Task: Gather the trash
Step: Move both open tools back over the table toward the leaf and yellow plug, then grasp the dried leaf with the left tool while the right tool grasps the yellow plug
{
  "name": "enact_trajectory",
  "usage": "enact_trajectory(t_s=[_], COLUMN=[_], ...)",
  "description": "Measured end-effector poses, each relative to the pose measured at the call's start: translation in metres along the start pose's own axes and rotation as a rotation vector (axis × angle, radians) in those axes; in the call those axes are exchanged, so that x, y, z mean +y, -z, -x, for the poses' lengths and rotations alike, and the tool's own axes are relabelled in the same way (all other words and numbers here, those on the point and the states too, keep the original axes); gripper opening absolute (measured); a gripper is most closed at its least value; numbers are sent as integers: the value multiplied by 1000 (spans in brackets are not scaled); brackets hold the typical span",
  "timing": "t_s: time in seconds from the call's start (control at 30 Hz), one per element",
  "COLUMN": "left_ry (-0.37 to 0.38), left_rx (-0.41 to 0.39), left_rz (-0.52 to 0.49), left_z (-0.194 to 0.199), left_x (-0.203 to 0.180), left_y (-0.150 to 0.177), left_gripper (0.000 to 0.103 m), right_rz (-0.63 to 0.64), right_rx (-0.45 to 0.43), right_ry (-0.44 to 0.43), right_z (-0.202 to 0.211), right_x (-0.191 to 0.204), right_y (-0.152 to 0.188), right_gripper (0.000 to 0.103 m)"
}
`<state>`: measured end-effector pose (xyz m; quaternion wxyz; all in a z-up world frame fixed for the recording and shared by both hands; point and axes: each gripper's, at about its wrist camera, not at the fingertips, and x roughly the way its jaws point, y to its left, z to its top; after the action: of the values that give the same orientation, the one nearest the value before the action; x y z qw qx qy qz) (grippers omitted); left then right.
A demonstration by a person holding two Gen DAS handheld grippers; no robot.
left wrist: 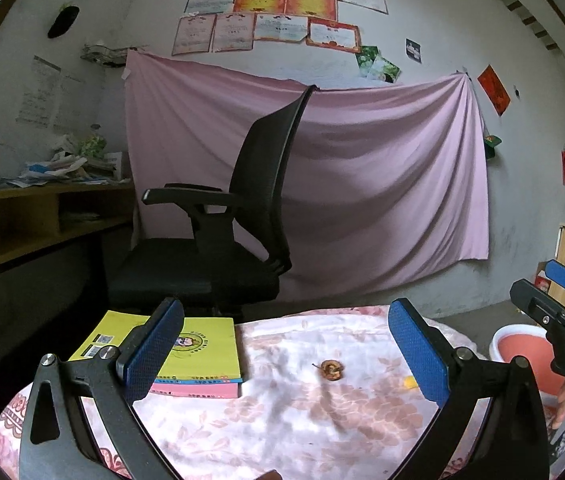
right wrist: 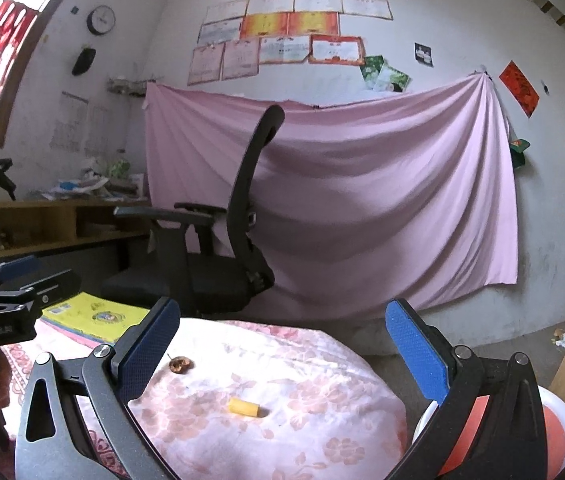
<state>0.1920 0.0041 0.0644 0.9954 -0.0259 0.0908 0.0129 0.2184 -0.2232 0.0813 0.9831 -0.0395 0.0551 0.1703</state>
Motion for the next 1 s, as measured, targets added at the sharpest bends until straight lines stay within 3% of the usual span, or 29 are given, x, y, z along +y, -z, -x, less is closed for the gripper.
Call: enact_trajectory(t_s=[0.13,0.4,0.47,0.6,0.63,0.83,1.0], left_ry=[16,64,82,113,122,183,216], left_rx=[63,263,312,399,420,548,609], left_rz=[-5,31,39,46,44,28,13], left_z=[-18,-63,-73,-90,-94,-116,-130], left_x=[5,17,18,17,16,8,-1], left_y=[1,9,12,17,18,29,33], left_gripper=[100,99,97,80,74,50,47], right_rz=[-14,-43,-58,-76,-72,-45,-48], right_rx=[83,290,346,501,529,606,677], right_ry=[18,24,16,-22,-29,-82,-132], right_z=[-17,-54,-61,-81,-86,-94,-103], right_x=[-1,-5,-5,-4,-2,7,11], right_y=[3,17,22,36,39,47,55], right_gripper=[103,103,98,89,81,64,56])
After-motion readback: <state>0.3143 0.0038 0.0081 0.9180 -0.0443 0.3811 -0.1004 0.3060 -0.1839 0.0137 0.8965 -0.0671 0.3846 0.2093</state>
